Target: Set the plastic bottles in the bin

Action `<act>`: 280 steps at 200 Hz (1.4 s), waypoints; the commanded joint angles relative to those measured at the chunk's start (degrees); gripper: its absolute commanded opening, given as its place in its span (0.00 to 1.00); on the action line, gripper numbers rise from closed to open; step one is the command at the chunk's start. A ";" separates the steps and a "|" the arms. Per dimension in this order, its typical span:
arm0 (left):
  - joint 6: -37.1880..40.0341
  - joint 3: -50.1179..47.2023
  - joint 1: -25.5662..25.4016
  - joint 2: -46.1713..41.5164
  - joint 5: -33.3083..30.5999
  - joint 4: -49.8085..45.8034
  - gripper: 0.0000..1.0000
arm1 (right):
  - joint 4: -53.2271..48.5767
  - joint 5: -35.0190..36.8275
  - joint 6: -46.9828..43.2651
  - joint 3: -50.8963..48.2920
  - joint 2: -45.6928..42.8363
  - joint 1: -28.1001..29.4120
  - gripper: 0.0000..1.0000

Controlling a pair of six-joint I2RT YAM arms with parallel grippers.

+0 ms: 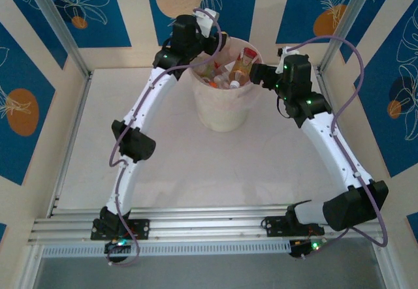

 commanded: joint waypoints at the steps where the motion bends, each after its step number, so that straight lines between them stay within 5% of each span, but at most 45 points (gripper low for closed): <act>1: 3.92 -1.71 -1.82 3.36 0.40 -14.51 0.60 | 1.01 0.63 1.06 -0.56 -2.06 0.22 0.91; 127: 1.30 -5.60 -1.81 -9.52 -1.71 -8.51 0.78 | -0.05 2.77 -0.47 -0.61 -3.65 0.31 0.92; 180: -1.13 -8.29 -1.64 -18.57 -5.87 -8.96 0.83 | -2.75 10.26 -1.15 -5.84 -8.85 0.29 0.99; 204: -2.75 -21.01 -1.63 -28.27 -7.24 -4.98 0.83 | -4.70 13.16 -0.24 -10.35 -12.63 0.10 0.99; 235: -4.89 -50.98 -1.64 -47.63 -14.79 7.32 0.84 | -7.97 18.42 2.36 -17.75 -17.80 -0.24 0.99; 257: -7.60 -70.62 -1.55 -61.23 -22.39 13.40 0.99 | -8.02 21.47 3.02 -24.21 -21.59 -0.43 0.99; 280: -9.72 -87.01 -1.34 -72.87 -29.96 14.80 1.00 | -5.21 23.99 2.49 -32.45 -25.60 -0.61 0.99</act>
